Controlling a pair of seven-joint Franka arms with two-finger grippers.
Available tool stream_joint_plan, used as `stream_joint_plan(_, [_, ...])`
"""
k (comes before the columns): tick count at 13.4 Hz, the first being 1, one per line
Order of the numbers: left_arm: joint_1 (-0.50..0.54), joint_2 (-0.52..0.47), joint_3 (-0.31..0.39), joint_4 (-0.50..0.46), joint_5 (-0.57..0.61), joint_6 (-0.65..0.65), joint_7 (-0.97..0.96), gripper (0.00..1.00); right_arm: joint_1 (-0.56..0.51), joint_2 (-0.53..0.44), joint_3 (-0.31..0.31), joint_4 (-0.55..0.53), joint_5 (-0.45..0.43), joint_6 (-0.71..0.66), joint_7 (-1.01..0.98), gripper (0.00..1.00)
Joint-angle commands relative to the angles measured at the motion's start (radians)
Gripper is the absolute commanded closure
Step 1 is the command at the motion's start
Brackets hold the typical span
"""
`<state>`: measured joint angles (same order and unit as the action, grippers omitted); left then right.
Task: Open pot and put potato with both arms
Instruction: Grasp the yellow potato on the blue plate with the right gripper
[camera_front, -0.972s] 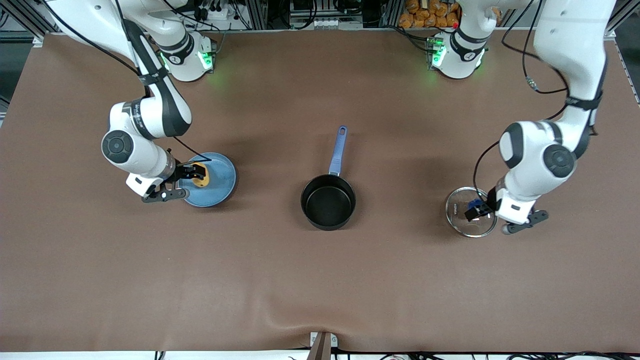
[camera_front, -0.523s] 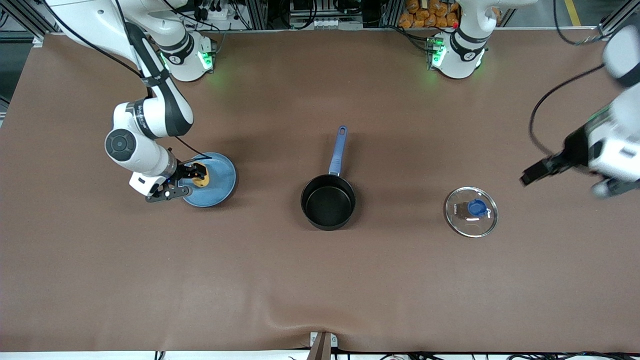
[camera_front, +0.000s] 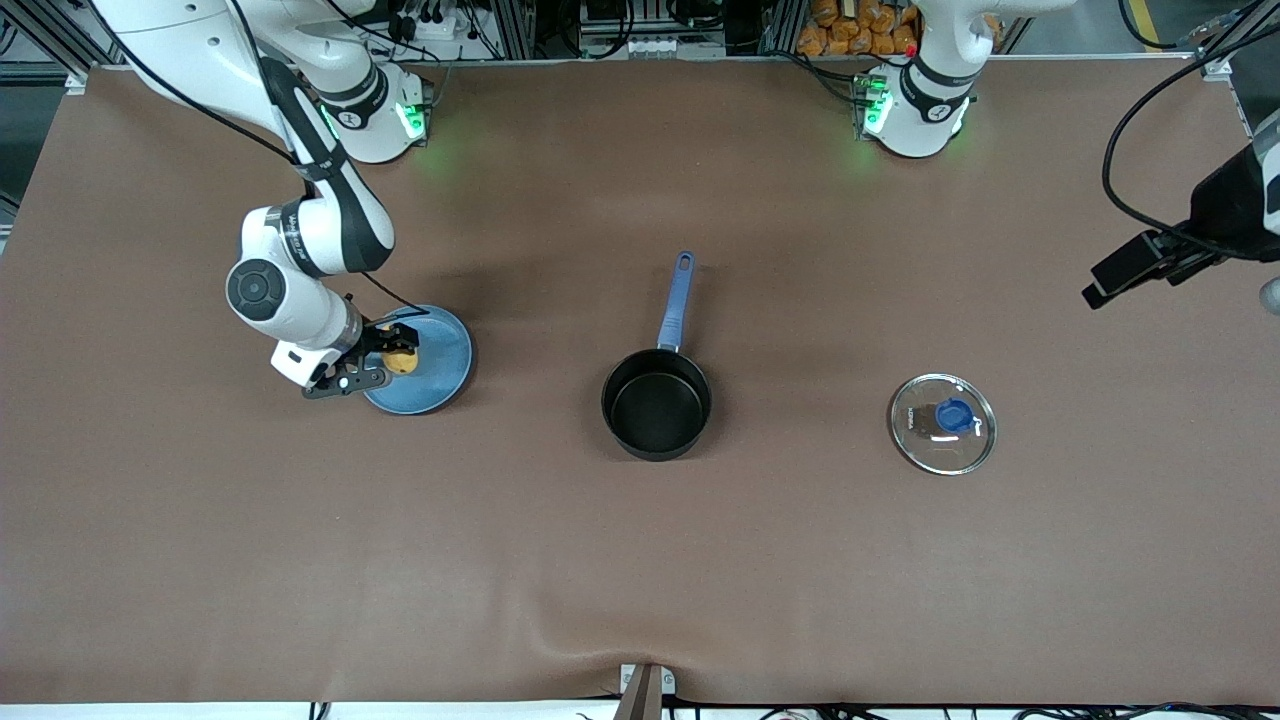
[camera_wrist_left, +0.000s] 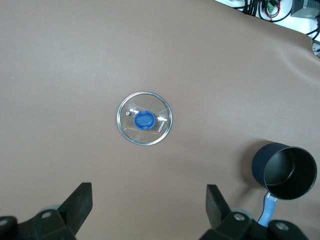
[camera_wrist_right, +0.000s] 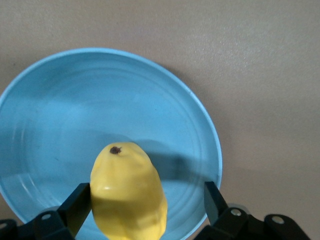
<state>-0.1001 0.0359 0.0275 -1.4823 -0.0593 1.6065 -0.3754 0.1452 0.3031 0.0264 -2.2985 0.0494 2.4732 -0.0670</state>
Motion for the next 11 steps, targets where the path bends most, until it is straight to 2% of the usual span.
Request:
stream_joint_plan(1, [0.01, -0.004, 0.0, 0.004, 0.018, -0.014, 0.062, 0.0, -0.007, -0.002, 0.006, -0.036, 0.029, 0.055, -0.034, 0.0])
stream_joint_plan(2, [0.017, -0.004, 0.0, 0.004, 0.019, -0.013, 0.07, 0.0, -0.004, -0.002, 0.007, -0.042, 0.049, 0.056, -0.036, 0.0])
stream_joint_plan(3, [0.025, -0.002, 0.0, 0.005, 0.019, -0.01, 0.073, 0.0, -0.001, -0.002, 0.007, -0.042, 0.065, 0.056, -0.036, 0.13])
stream_joint_plan(5, [0.031, -0.001, 0.0, 0.005, 0.019, -0.007, 0.105, 0.0, 0.002, -0.001, 0.007, -0.042, 0.087, 0.055, -0.033, 0.7])
stream_joint_plan(6, [0.033, -0.001, 0.0, 0.004, 0.019, -0.008, 0.133, 0.0, 0.002, 0.002, 0.007, -0.042, 0.095, 0.055, -0.031, 0.94])
stream_joint_plan(7, [0.04, -0.004, 0.0, 0.002, 0.019, -0.016, 0.16, 0.0, 0.002, 0.001, 0.009, -0.042, 0.118, 0.047, -0.031, 1.0])
stream_joint_plan(9, [0.045, -0.008, -0.003, 0.002, 0.016, -0.019, 0.17, 0.0, 0.007, -0.036, 0.009, -0.035, 0.132, 0.021, -0.03, 1.0])
stream_joint_plan(11, [0.045, -0.016, -0.004, 0.0, 0.01, -0.048, 0.17, 0.0, 0.011, -0.117, 0.007, 0.008, 0.133, -0.096, -0.027, 1.0])
